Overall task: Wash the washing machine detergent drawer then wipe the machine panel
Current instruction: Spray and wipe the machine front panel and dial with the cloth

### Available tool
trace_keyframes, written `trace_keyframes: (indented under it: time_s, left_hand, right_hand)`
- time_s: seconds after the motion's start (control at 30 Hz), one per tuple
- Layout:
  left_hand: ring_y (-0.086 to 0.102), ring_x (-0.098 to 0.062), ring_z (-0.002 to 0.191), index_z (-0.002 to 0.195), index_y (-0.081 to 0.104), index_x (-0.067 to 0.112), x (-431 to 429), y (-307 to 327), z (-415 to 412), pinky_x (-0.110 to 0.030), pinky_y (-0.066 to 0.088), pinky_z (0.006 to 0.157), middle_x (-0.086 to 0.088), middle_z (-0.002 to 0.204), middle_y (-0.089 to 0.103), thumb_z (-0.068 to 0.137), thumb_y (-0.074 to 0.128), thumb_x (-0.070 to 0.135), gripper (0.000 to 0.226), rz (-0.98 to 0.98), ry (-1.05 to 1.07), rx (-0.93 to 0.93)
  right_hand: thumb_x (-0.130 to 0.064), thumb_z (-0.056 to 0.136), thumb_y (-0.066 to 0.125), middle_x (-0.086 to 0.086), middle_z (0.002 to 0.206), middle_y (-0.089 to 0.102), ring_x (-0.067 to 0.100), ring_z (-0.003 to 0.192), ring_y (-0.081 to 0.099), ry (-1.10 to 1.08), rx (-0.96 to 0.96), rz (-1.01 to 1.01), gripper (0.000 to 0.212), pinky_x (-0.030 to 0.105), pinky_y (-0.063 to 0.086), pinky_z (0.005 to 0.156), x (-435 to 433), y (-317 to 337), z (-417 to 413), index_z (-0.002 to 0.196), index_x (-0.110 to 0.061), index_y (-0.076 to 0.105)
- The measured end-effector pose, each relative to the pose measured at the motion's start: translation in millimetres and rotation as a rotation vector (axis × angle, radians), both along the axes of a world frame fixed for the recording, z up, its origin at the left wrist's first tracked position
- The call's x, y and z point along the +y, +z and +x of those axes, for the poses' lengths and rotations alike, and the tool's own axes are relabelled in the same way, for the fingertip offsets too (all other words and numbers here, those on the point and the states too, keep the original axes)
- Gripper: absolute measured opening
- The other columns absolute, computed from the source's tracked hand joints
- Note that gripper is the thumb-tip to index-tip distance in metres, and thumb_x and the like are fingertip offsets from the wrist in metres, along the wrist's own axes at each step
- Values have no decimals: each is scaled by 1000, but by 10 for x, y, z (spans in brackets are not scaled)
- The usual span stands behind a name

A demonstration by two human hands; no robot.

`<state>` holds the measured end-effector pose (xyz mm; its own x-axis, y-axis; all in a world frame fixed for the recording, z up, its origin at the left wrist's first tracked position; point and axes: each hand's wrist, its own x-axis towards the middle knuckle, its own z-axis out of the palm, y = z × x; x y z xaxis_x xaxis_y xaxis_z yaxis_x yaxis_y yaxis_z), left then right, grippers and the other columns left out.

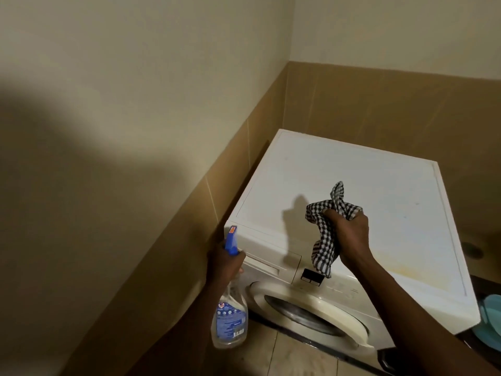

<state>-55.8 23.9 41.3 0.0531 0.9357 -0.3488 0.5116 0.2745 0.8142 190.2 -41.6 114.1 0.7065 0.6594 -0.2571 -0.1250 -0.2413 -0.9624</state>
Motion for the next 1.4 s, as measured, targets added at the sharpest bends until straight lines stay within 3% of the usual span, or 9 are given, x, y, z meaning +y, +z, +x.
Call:
trace_keyframes:
  time_s: [0.2,0.4,0.67,0.73,0.93,1.03,1.23,1.3,1.4]
  left_hand:
    - [55,-14,56,76,52,16,-156,-144,176,-30,51,61,-1,64,53,84,71,8,22,-91,-73,-25]
    - [59,-4,48,84,54,11,-307,-215,373,-13,49,51,2,67,54,81,75,8,22,-113,-197,-27]
    - [64,-13,55,87,59,14,-501,-271,541,-38,63,66,-1,75,62,75,78,14,23,-160,-381,-60]
    - [62,-9,50,89,59,15,-527,-270,532,-36,62,65,1,72,62,76,77,13,22,-154,-394,-56]
    - [65,-15,71,101,58,14,-447,-326,378,-27,60,64,-7,94,65,80,78,12,30,-126,-340,-121]
    - [68,-24,76,98,58,17,-364,-343,261,-26,57,61,-10,97,66,80,78,12,27,-134,-242,-156]
    - [68,-30,75,93,58,22,-205,-324,22,-33,59,65,-10,96,67,77,79,10,29,-63,-130,-201]
    - [69,-34,82,88,55,32,-155,-326,-38,-42,61,76,-8,98,67,77,78,9,34,-78,-108,-199]
    - [68,-30,86,95,57,25,-85,-314,-129,-42,60,80,-4,98,67,78,78,7,32,-92,-81,-199]
  right_hand:
    - [-44,54,74,8,97,72,23,85,72,-3,-10,-2,62,43,60,75,166,5,174,105,-11,64]
    - [-39,57,73,7,93,72,21,82,71,-23,-67,15,53,40,60,72,143,39,295,101,-11,64]
    - [-22,79,67,4,90,70,21,85,68,-18,-217,-4,15,35,57,73,18,36,296,92,-14,65]
    - [-17,82,66,-3,85,66,20,85,65,21,-286,-45,6,34,55,73,-24,48,229,83,-20,61]
    - [-18,86,65,8,69,56,22,65,54,149,-673,-157,21,26,38,56,-215,-157,-28,74,-5,53]
    - [-18,88,64,-6,61,45,9,56,44,247,-796,-129,31,17,29,52,-265,-321,-240,66,-16,43]
    - [-30,101,40,6,85,61,19,78,55,469,-831,-102,28,31,45,69,-322,-867,-664,88,-10,56]
    - [-33,100,32,12,85,64,27,77,59,494,-948,-187,38,32,46,67,-323,-1048,-747,91,-7,59]
    - [-31,94,29,17,80,64,34,70,59,472,-1037,-229,42,34,45,62,-208,-1109,-814,88,-3,60]
